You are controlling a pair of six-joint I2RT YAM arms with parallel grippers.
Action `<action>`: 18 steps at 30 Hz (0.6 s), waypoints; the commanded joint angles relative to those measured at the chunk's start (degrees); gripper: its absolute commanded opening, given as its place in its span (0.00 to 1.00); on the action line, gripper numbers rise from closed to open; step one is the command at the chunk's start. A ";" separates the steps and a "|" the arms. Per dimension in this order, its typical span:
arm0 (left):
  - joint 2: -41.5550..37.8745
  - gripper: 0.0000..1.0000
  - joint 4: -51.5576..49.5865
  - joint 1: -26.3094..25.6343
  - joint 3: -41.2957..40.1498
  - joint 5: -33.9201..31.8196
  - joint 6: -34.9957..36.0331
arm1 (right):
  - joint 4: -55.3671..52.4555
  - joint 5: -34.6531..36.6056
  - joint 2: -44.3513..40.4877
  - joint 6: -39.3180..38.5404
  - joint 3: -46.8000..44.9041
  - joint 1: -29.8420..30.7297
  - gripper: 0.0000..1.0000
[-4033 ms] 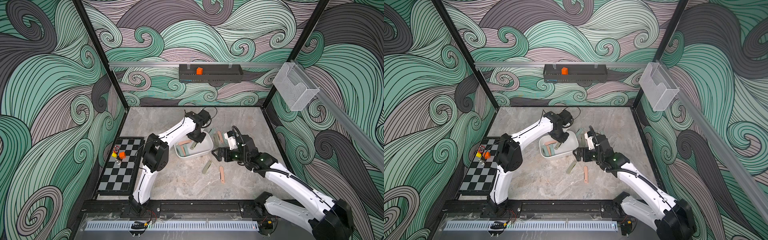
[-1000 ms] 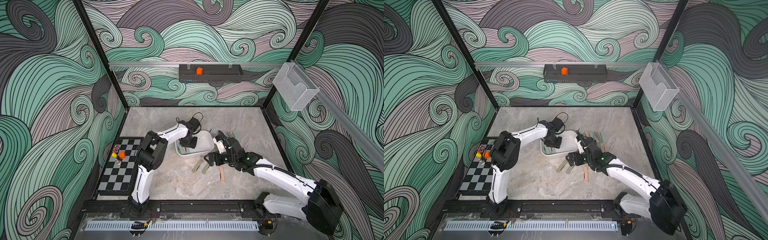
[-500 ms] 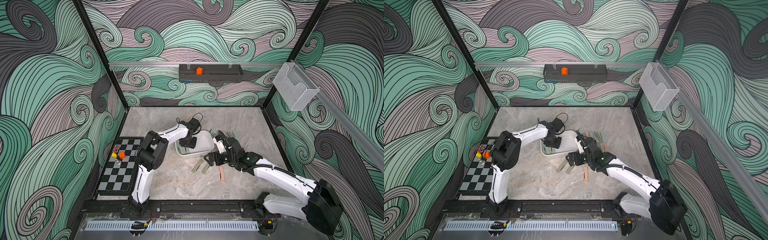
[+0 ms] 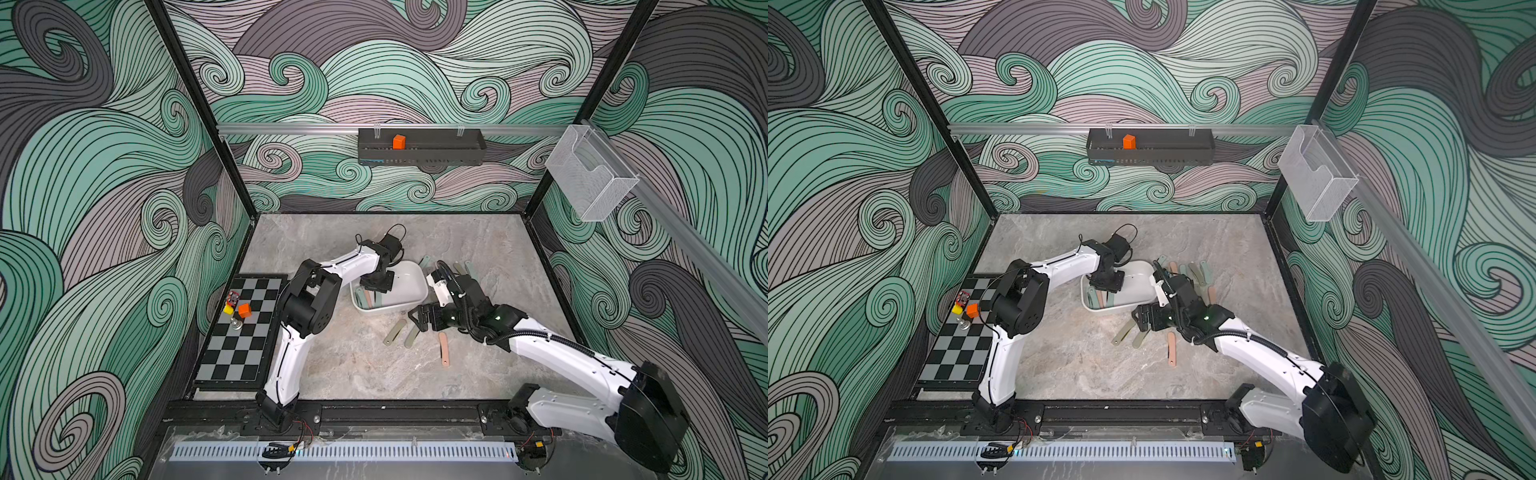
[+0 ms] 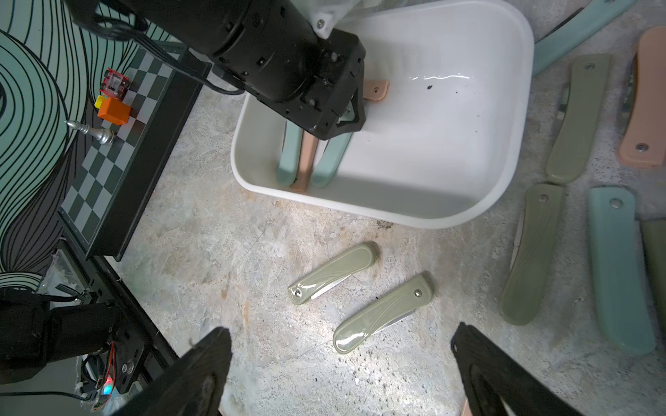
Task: Take the fruit knife out of the storage box
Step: Pick up the fruit knife from the storage box.
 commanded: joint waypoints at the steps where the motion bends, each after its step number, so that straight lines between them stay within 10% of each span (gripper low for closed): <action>1: 4.99 0.25 -1.06 0.16 -2.45 0.94 -0.08 | 0.12 0.62 -0.99 0.25 -0.25 0.31 0.98; 18: 0.17 0.13 -7.19 -0.80 1.75 -2.17 6.17 | 0.48 0.27 -0.54 0.41 -0.08 0.31 0.98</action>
